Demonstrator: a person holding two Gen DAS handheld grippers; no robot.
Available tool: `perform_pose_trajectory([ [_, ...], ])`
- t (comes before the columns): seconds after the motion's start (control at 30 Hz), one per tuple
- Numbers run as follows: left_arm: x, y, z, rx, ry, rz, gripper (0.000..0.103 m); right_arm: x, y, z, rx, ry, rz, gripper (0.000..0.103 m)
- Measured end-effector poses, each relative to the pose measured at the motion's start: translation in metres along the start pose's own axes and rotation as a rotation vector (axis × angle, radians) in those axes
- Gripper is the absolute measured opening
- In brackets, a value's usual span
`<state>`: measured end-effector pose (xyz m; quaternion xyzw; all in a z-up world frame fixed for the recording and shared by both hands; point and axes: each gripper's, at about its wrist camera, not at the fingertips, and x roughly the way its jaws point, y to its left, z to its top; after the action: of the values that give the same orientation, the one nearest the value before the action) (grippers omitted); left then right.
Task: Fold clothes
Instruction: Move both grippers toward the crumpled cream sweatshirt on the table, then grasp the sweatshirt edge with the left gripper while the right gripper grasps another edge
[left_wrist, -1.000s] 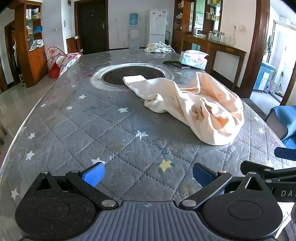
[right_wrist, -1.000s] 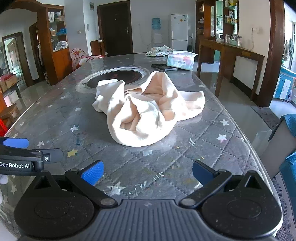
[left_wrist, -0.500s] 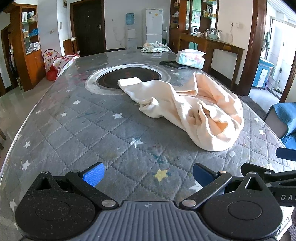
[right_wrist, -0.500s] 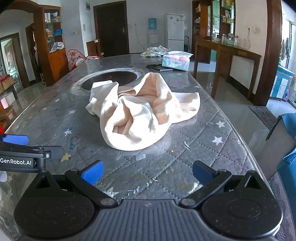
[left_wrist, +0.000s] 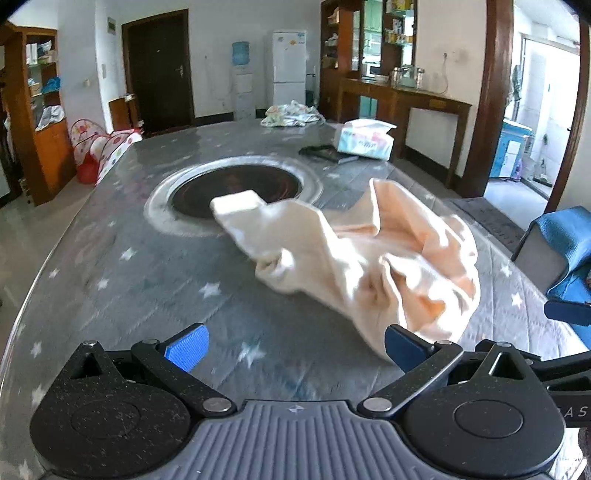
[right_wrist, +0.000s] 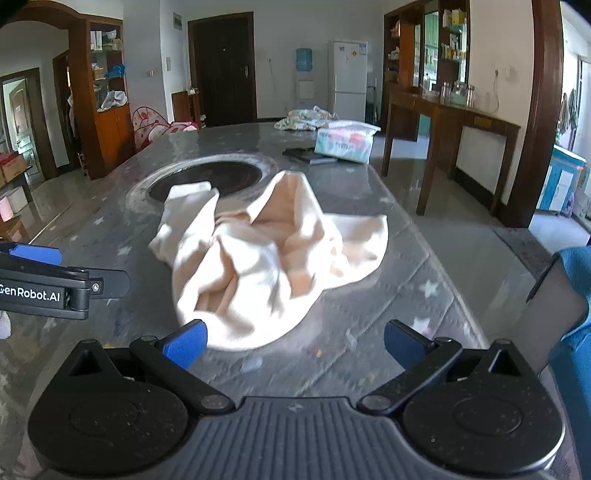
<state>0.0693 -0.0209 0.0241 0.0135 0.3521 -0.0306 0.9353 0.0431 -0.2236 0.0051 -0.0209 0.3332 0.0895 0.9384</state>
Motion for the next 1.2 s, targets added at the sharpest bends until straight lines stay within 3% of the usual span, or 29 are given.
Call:
perform_pose_trajectory([
  [0.1,0.012,0.000,0.013,-0.015,0.007,-0.026,0.098,0.007,-0.006,0.010,-0.002,-0.011,-0.002,0.102],
  [0.47,0.067,0.001,0.046,-0.055,0.060,-0.092,0.069,0.048,-0.023,0.050,-0.049,-0.018,-0.012,0.090],
  [0.9,0.109,-0.007,0.060,-0.034,0.119,-0.120,0.058,0.092,-0.024,0.076,-0.082,0.002,0.036,0.076],
  [1.07,0.116,-0.005,0.060,-0.022,0.125,-0.128,0.038,0.107,-0.022,0.082,-0.109,0.021,0.057,0.065],
  [1.2,0.115,0.000,0.063,-0.027,0.115,-0.156,0.015,0.122,-0.020,0.083,-0.123,0.052,0.069,0.049],
])
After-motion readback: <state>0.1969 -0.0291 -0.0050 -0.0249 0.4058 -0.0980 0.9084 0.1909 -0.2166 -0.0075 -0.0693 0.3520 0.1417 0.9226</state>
